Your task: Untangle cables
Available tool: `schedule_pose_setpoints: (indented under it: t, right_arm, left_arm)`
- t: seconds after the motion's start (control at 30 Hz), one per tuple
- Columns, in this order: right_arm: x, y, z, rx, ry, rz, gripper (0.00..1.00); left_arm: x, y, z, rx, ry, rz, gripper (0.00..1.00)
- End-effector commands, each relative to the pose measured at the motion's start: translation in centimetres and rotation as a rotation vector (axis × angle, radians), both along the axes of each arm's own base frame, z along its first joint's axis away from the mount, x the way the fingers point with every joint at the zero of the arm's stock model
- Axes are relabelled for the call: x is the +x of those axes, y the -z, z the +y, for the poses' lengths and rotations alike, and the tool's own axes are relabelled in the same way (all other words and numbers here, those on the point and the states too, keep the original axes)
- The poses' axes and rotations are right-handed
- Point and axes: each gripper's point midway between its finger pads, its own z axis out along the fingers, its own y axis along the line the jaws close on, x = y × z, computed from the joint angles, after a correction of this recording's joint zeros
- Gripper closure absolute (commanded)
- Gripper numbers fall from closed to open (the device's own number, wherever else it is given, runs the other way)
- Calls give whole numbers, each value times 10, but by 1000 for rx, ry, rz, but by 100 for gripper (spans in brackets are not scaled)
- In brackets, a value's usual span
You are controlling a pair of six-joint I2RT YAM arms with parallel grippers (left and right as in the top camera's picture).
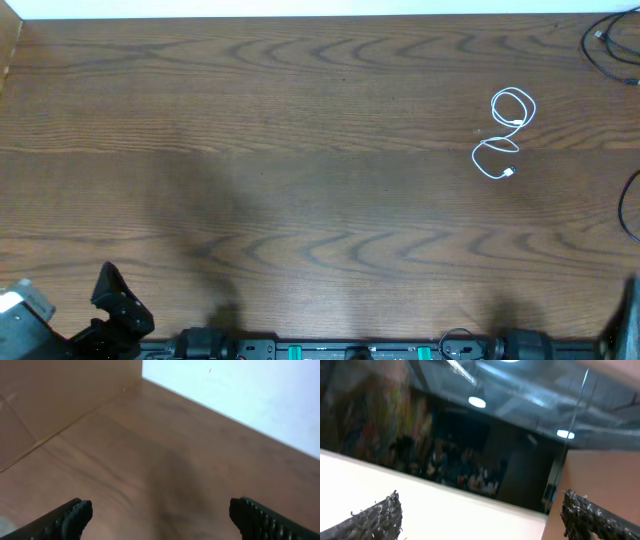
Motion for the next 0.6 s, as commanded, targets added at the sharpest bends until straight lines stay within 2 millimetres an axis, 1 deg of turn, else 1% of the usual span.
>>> schedule_pose_setpoints:
  t: [0.0,0.17,0.2,0.33,0.37,0.57]
  right_arm:
    - [-28,1,7,-26,-25,-58,1]
    - [-63,-2,10,-34,-47,-136,1]
    - [-74,-4,11,-36,-48,-162,1]
    - [-105,-7,13,-40,-50,-218,1]
    - [-111,-8,13,-40,-52,-225,1]
    - [-162,-10,16,-49,-57,-325,1]
  left_arm:
    - [-2,7,1,4,-7,36,5]
    - [-9,16,1,4,-7,85,5]
    - [-10,18,1,4,-7,92,5]
    - [-12,20,1,4,-7,107,5]
    - [-13,21,1,5,-7,112,5]
    - [-15,23,1,5,-7,120,5]
